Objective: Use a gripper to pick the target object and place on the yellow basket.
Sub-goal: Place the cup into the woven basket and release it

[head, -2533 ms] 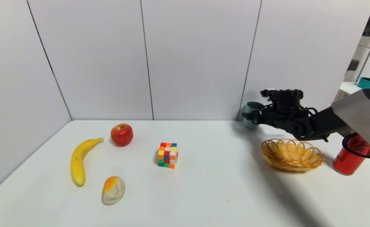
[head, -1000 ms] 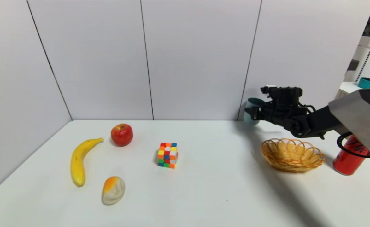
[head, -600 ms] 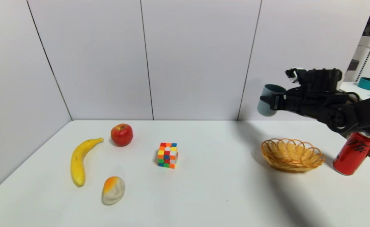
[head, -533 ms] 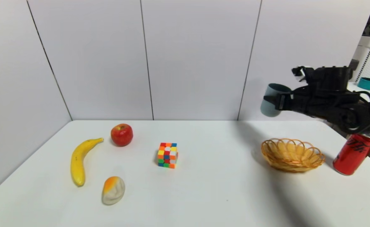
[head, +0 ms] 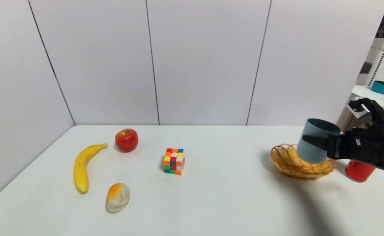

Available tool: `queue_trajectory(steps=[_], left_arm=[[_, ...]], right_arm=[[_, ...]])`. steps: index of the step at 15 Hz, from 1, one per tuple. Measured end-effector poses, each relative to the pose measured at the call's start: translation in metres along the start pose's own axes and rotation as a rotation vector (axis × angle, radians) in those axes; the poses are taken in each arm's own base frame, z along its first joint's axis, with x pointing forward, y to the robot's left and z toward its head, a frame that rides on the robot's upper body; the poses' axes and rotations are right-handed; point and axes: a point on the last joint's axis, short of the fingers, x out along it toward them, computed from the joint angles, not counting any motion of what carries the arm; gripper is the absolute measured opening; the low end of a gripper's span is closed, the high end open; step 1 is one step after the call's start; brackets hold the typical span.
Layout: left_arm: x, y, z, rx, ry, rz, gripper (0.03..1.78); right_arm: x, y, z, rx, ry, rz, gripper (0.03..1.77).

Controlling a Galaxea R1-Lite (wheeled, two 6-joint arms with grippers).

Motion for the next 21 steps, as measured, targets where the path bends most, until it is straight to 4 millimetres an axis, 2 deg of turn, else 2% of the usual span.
queue_trajectory(steps=[4, 9, 13, 20, 21], left_arm=[[0.0, 0.0, 0.0, 0.0, 0.0, 0.0, 1.69], [0.0, 0.0, 0.0, 0.0, 0.0, 0.0, 1.69], [0.0, 0.0, 0.0, 0.0, 0.0, 0.0, 1.69], [0.0, 0.0, 0.0, 0.0, 0.0, 0.0, 1.69], [0.0, 0.0, 0.0, 0.0, 0.0, 0.0, 1.69]], right_arm=[[-0.004, -0.011, -0.008, 0.02, 0.017, -0.044, 1.07], [0.014, -0.02, -0.005, 0.013, -0.02, -0.056, 1.07], [0.026, -0.023, -0.011, -0.002, 0.021, -0.052, 1.07], [0.033, -0.02, -0.019, -0.011, 0.057, -0.022, 1.07], [0.034, -0.02, -0.02, -0.013, 0.061, -0.008, 1.11]])
